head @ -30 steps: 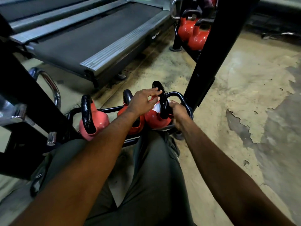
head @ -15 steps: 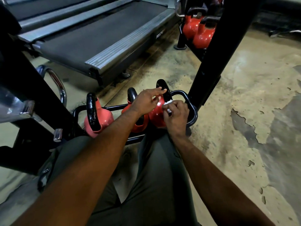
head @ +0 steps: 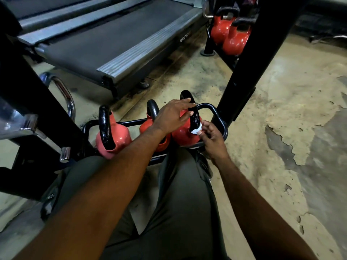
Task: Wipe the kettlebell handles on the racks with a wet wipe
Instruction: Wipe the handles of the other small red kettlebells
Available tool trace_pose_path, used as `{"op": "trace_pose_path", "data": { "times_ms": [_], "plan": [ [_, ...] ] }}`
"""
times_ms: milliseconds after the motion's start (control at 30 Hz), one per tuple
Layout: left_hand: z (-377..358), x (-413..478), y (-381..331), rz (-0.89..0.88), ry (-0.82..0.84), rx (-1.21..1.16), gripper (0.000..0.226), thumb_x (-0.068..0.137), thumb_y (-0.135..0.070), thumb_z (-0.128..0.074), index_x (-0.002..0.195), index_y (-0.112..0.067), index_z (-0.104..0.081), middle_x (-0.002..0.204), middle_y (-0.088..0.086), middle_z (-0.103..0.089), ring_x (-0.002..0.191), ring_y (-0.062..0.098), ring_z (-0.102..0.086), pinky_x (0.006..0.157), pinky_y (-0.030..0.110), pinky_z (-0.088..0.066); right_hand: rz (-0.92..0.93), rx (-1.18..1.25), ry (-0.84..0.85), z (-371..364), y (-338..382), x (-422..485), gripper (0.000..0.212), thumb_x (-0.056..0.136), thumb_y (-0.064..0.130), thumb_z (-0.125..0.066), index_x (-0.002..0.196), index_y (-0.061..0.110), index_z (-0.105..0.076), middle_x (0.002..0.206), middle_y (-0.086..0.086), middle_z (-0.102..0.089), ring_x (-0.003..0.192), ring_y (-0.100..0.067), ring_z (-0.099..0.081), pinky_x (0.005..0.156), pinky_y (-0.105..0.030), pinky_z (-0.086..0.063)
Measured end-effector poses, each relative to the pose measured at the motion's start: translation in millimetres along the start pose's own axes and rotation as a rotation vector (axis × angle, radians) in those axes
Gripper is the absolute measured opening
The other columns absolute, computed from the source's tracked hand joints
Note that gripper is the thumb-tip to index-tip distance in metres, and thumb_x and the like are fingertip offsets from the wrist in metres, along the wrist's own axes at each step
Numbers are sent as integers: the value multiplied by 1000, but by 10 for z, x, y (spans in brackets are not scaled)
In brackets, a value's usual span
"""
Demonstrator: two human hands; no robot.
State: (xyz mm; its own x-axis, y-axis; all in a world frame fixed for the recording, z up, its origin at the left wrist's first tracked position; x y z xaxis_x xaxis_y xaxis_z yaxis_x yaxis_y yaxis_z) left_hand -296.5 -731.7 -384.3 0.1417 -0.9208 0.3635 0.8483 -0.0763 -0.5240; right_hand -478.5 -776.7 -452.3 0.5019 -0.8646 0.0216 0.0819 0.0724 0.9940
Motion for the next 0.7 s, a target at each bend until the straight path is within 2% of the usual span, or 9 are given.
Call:
{"op": "trace_pose_path", "data": {
  "times_ms": [133, 267, 400, 533, 600, 700],
  "plan": [
    [111, 58, 93, -67, 77, 105, 35, 97, -35, -57, 132, -38, -58, 144, -9, -53, 129, 15, -51, 102, 43, -46, -59, 95, 156, 95, 208, 94, 40, 97, -4, -52, 134, 10, -57, 131, -9, -64, 122, -20, -61, 98, -33, -52],
    [132, 68, 111, -72, 102, 133, 36, 97, -38, -56, 133, -37, -58, 145, -5, -52, 131, 18, -49, 103, 44, -45, -106, 38, 206, 57, 343, 304, 28, 96, 5, -59, 116, 24, -64, 117, -5, -71, 112, -20, -66, 93, -36, -52],
    [33, -2, 53, -66, 95, 74, 39, 97, -35, -58, 136, -32, -57, 149, 0, -48, 132, 20, -48, 108, 41, -41, -23, -11, 32, 61, 201, 134, 26, 98, 0, -51, 113, 18, -63, 121, -5, -69, 118, -19, -63, 102, -40, -50],
    [46, 16, 61, -59, 95, 61, 42, 97, -35, -59, 138, -31, -54, 151, 0, -45, 133, 20, -48, 107, 46, -41, 57, -35, -100, 47, 39, -104, 28, 93, 1, -62, 115, 18, -61, 117, -1, -69, 113, -15, -64, 96, -32, -51],
    [84, 17, 112, -44, 82, 63, 42, 97, -37, -59, 138, -31, -54, 150, 1, -46, 133, 20, -47, 107, 46, -41, 67, -64, -141, -20, 59, -118, 33, 84, 4, -73, 110, 21, -61, 108, -2, -70, 101, -14, -67, 89, -28, -54],
    [42, -24, 98, -48, 85, 56, 42, 97, -39, -58, 138, -31, -54, 151, 0, -46, 134, 19, -47, 107, 44, -42, 84, -169, -286, -78, 92, -160, 36, 74, 7, -83, 96, 16, -56, 88, 1, -66, 77, -3, -63, 73, -15, -50]
  ]
}}
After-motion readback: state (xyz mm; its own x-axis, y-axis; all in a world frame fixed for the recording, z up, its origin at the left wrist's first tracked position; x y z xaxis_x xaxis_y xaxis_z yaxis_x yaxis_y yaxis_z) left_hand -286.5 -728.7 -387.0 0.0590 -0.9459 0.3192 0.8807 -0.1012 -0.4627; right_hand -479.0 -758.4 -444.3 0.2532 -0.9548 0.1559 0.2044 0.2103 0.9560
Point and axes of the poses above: each hand's wrist, its own x-axis towards the middle knuckle, its own z-axis out of the back of the hand, y = z × x, the point moved 2 cm from there along x, towards the middle knuckle
